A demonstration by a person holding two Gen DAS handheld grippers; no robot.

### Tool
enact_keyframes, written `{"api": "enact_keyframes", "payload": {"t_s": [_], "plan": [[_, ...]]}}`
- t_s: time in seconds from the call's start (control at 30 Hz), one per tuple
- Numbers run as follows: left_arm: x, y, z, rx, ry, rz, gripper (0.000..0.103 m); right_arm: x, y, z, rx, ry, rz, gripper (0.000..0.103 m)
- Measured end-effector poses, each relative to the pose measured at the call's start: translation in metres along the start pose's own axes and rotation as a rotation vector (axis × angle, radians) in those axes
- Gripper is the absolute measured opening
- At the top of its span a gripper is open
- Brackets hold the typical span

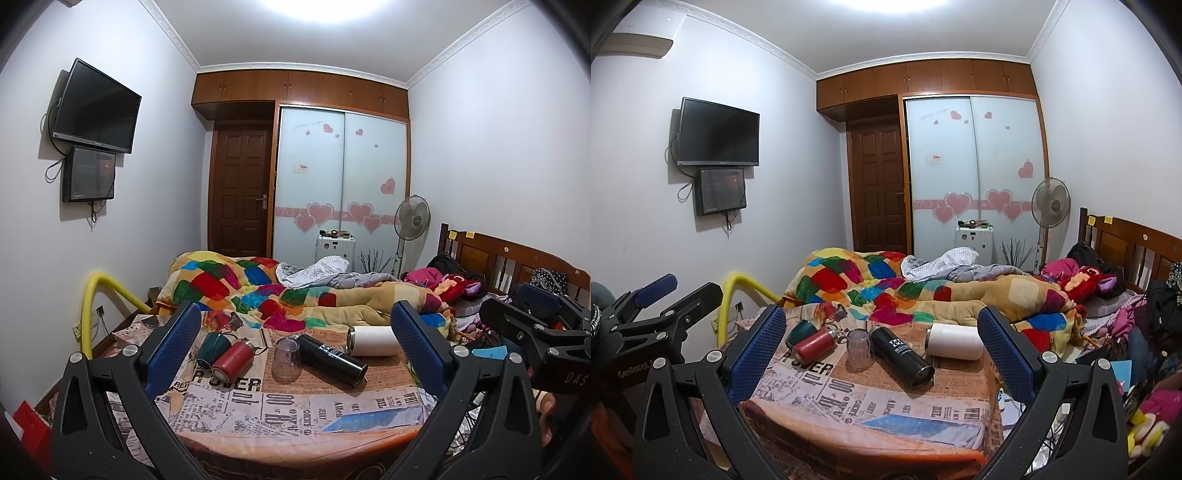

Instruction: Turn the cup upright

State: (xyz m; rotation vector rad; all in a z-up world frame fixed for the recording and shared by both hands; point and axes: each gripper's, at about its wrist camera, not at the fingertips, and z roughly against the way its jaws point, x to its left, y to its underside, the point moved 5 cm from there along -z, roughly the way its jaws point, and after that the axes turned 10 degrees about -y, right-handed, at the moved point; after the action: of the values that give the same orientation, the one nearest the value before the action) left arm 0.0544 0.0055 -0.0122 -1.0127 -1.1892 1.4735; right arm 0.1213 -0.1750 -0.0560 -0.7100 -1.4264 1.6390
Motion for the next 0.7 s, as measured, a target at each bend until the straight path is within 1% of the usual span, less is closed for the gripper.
{"api": "enact_keyframes", "payload": {"t_s": [0.7], "plan": [[0.0013, 0.0033, -0.008, 0.017, 0.002, 0.004, 0.103, -0.0012, 0.005, -0.0039, 0.023, -0.001, -0.004, 0.103]]}}
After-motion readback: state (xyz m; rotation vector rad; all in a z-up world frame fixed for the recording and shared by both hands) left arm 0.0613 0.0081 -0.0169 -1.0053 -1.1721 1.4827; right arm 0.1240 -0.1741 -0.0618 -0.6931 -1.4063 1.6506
